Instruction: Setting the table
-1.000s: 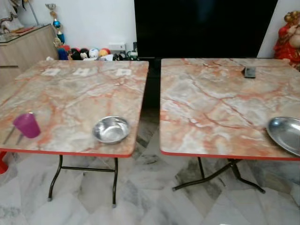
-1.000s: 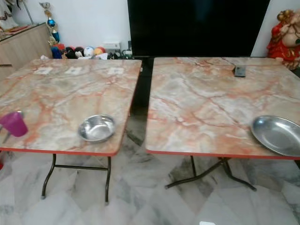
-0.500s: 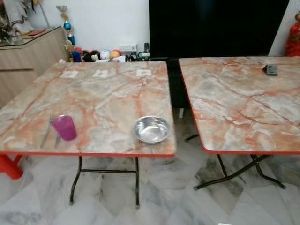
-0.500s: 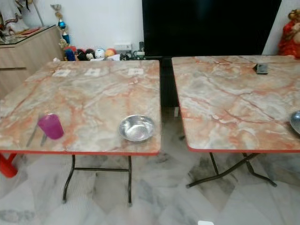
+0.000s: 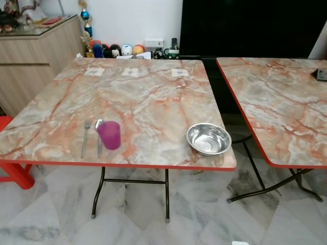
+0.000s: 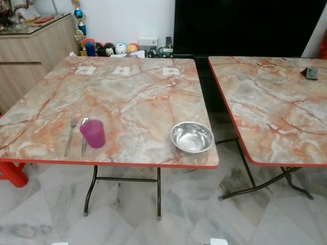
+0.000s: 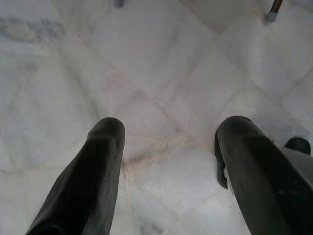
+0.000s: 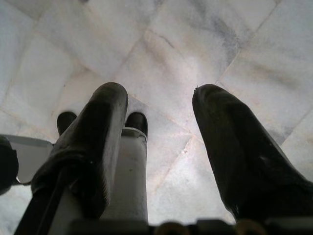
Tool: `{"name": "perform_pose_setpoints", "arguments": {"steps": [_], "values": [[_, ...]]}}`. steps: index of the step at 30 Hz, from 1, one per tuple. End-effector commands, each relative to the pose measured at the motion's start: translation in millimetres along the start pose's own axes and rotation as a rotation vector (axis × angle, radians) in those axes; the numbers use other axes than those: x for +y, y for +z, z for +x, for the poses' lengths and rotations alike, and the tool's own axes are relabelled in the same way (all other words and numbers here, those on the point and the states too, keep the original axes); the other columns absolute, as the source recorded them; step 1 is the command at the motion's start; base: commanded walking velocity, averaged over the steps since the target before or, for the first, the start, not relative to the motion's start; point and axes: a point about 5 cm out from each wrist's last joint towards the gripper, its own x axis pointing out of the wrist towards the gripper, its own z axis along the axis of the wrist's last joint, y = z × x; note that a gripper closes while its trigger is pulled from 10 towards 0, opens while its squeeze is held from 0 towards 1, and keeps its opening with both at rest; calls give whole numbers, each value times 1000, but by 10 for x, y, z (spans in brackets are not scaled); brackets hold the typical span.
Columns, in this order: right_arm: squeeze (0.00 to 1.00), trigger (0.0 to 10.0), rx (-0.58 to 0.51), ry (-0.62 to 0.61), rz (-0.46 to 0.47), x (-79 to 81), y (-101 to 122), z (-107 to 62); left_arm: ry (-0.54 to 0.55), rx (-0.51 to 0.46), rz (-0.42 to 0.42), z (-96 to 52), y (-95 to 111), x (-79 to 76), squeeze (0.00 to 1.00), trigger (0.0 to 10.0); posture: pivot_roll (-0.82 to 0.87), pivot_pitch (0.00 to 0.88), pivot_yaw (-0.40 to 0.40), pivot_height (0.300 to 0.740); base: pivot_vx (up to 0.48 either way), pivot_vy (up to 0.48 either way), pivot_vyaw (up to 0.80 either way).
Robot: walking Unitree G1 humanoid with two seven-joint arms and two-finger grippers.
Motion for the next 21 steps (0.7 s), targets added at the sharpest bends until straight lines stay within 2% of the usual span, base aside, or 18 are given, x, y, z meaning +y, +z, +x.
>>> {"name": "perform_pose_setpoints", "arguments": {"steps": [1,4,13,20,21], "values": [[0,10000,1,-13,-5,-77,-9,-9,-8,-3,-5,0,-1,-20,0,10000,14,48,-21,740,0,0,0],[0,10000,2,-22,-1,-162,-15,-18,-15,2,6,3,-1,-50,0,10000,14,62,-22,740,0,0,0],[0,10000,-5,-29,6,-253,7,-26,-24,-14,11,12,37,-77,0,10000,17,76,-24,740,0,0,0],[0,10000,-9,-5,-5,-98,18,-7,-28,-23,17,15,57,-86,0,10000,20,82,-23,740,0,0,0],[0,10000,-8,2,-3,-29,14,-1,-28,-21,20,16,57,-87,0,10000,20,83,-23,740,0,0,0]]}}
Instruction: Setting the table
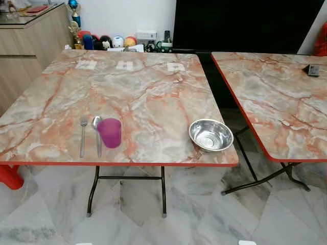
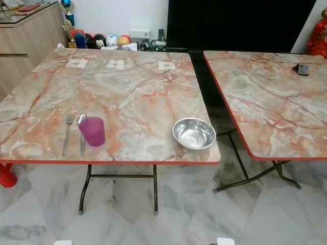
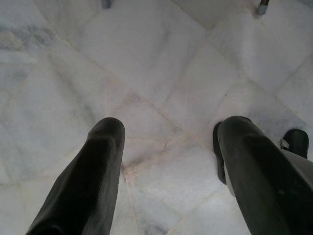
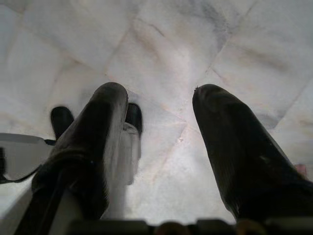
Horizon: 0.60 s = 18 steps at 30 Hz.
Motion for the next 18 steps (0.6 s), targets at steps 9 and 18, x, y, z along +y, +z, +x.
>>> {"name": "perform_pose_setpoints", "arguments": {"steps": [9,18], "values": [[0,10000,-3,28,-6,284,-35,7,-14,-12,3,7,31,-23,0,10000,21,89,-19,740,149,0,0],[0,10000,-36,20,3,108,55,12,-16,-18,-2,9,42,-22,0,10000,23,91,-20,740,300,0,0]]}}
